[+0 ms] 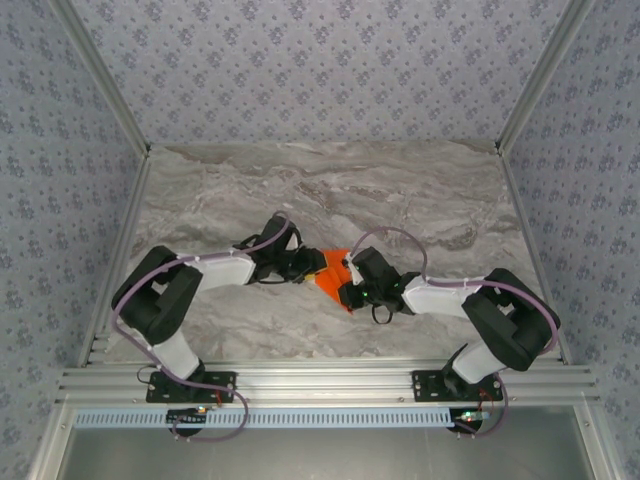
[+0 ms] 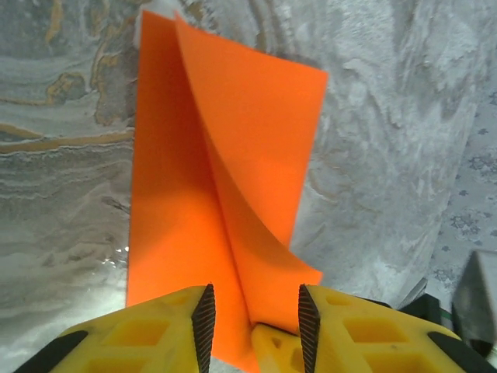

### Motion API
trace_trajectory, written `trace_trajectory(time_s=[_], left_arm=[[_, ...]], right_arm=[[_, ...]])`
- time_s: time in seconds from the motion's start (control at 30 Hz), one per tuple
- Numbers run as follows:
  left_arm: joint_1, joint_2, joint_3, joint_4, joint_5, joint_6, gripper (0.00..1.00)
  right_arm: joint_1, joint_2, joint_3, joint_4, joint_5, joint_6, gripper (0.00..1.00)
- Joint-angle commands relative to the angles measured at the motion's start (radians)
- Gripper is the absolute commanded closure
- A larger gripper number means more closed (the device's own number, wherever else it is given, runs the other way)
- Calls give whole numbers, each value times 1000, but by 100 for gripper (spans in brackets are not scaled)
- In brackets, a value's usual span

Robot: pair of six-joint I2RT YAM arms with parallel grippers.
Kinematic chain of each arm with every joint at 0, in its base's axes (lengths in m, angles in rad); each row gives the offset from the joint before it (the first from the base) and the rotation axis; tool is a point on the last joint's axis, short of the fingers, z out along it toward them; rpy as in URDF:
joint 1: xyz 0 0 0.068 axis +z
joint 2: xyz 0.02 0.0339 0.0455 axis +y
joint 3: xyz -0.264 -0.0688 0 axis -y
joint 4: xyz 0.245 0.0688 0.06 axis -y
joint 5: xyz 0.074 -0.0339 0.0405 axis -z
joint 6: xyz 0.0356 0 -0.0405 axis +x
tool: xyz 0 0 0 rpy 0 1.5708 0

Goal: Fold a paper plane with a square sheet of paper (fold left side to right side)
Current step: Fourth fold the wing at the center of the table.

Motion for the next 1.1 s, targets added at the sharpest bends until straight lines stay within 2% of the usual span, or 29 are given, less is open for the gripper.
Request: trace_trajectory(time_s=[0.0,0.43,0.6,0.87,1.07], left_arm=[[-7,34,19,37,24,-5,65],[-37,123,87,52,42,-7,64],[-42,147,97,27,31,0,63],[-43,160,89,2,11,7,63],[-43,152,89,-11,3,14,63]], right_arm=[[-6,5,-15,-7,-7,18,87],[-7,6,-15,-10,-11,17,87],[-11,9,-12,-8,-26,14,84],[-55,1,3,24,-158,19,74],[-133,-40,20,24,-276,34,64]])
